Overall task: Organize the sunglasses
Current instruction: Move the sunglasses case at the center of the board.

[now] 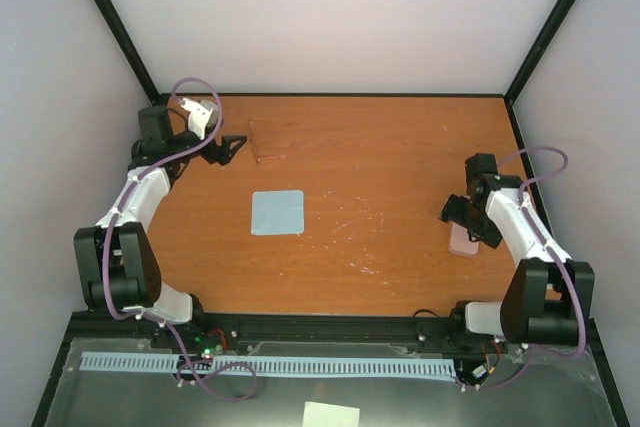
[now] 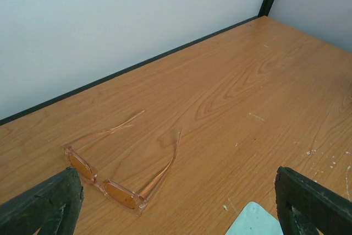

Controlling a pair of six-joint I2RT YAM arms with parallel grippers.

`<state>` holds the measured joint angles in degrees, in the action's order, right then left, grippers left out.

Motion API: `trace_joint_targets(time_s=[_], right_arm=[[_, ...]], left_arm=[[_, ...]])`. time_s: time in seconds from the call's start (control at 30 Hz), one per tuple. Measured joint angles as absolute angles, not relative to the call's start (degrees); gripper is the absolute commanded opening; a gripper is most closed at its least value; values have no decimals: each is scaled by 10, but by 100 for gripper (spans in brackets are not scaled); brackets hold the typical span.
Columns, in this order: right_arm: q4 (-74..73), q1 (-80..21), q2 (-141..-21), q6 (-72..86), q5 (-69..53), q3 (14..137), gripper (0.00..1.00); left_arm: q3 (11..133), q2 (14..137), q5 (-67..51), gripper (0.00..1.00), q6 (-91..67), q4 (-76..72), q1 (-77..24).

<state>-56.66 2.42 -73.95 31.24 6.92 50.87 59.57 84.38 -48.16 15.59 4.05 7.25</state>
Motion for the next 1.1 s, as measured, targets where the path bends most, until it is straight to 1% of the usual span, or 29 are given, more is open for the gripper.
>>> trace_joint_targets(time_s=[0.1,0.27,0.43,0.67,0.87,0.97,1.1], right_arm=[[-578,30,-773,276,68,526,100],[-594,34,-861,203,57,577,100],[-598,37,-898,160,54,601,100],[-598,45,-979,139,53,615,100],[-598,45,-1008,132,58,616,97],[-598,45,-1013,130,57,618,90],[-597,46,-1018,127,49,618,73]], left_arm=[[596,844,-481,95,166,47,72],[596,844,-480,95,189,60,72],[596,845,-480,95,207,72,72],[601,861,-477,95,216,78,72],[614,865,-474,95,216,91,70],[616,865,-473,95,216,95,69],[616,865,-471,95,216,103,67]])
